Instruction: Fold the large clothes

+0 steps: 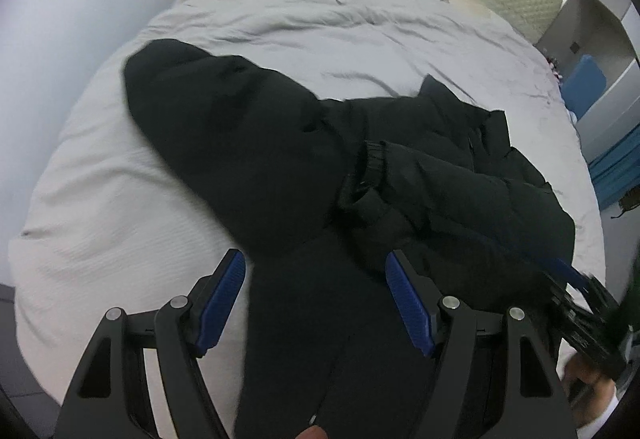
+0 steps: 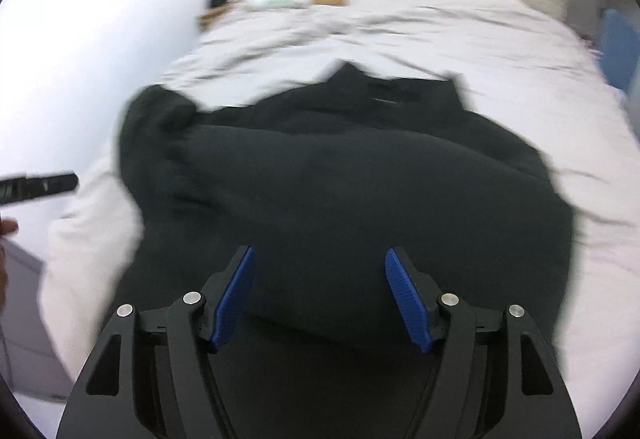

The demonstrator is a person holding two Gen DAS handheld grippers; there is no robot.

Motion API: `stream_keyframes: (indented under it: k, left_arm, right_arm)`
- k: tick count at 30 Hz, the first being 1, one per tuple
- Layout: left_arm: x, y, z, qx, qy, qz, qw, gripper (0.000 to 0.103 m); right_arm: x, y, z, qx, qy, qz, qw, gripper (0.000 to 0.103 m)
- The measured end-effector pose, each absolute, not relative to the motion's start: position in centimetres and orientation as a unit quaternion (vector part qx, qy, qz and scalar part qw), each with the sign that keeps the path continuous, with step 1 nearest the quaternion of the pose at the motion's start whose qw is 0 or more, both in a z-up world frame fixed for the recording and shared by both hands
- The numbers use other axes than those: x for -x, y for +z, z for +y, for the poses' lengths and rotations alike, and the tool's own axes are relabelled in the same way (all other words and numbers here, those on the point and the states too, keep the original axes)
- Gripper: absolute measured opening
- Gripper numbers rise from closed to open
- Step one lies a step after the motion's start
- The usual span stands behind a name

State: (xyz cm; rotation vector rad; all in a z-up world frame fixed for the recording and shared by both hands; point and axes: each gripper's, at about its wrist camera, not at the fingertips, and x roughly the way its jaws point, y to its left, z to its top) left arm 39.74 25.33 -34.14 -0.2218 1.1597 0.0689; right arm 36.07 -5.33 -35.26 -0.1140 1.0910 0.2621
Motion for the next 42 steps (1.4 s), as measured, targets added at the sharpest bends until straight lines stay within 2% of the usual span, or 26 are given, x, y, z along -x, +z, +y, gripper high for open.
stream_keyframes:
  k: [8,16,17,19,20,21,23,25,27,32,42]
  left_arm:
    - [-46.1,-38.3,22.8,0.077,0.01,0.557,0.827,0.073]
    - [-49.2,-41.8,21.1,0.078,-0.013,0.58,0.811,0.069]
    - [-49.3,-42.2,20.9,0.079,-0.019,0.582,0.809,0.065]
    - [-49.6,-42.8,20.4,0.086,-0.029,0.591,0.802,0.046]
    - [-49.7,-42.9,20.2,0.086,-0.028,0.593,0.8,0.042]
    - [-49.7,-42.9,19.9,0.084,-0.028,0.592,0.801,0.031]
    - [-49.7,-42.3,19.5,0.085,-0.026,0.585,0.806,0.02]
    - [-49.6,-40.8,19.2,0.094,-0.026,0.567,0.818,0.0]
    - [-49.3,-38.9,18.9,0.094,-0.033,0.543,0.834,0.0]
    - [-48.8,-36.6,16.8,0.086,-0.065,0.51,0.853,0.0]
    - [-47.2,-42.7,15.0,0.05,-0.046,0.568,0.82,0.0]
  right_arm:
    - [-33.9,-39.3,-16.6,0.074,0.002,0.567,0.821,0.066]
    - [-35.6,-43.0,-17.4,0.093,-0.012,0.585,0.805,0.064]
    - [-35.8,-43.2,-17.5,0.09,-0.016,0.585,0.806,0.058]
    - [-36.1,-42.9,-17.7,0.08,-0.019,0.577,0.812,0.048]
    - [-36.2,-42.4,-17.7,0.074,-0.022,0.568,0.819,0.041]
    - [-36.4,-41.8,-17.7,0.069,-0.028,0.559,0.826,0.037]
    - [-36.4,-40.8,-18.2,0.049,-0.033,0.544,0.837,0.03]
    - [-36.5,-39.6,-18.7,0.031,-0.041,0.529,0.847,0.025]
    - [-36.4,-38.7,-19.3,0.019,-0.049,0.514,0.856,0.019]
    - [-36.4,-38.3,-21.7,-0.014,-0.082,0.493,0.866,0.015]
    - [-36.6,-41.2,-24.7,-0.042,-0.106,0.511,0.852,0.014]
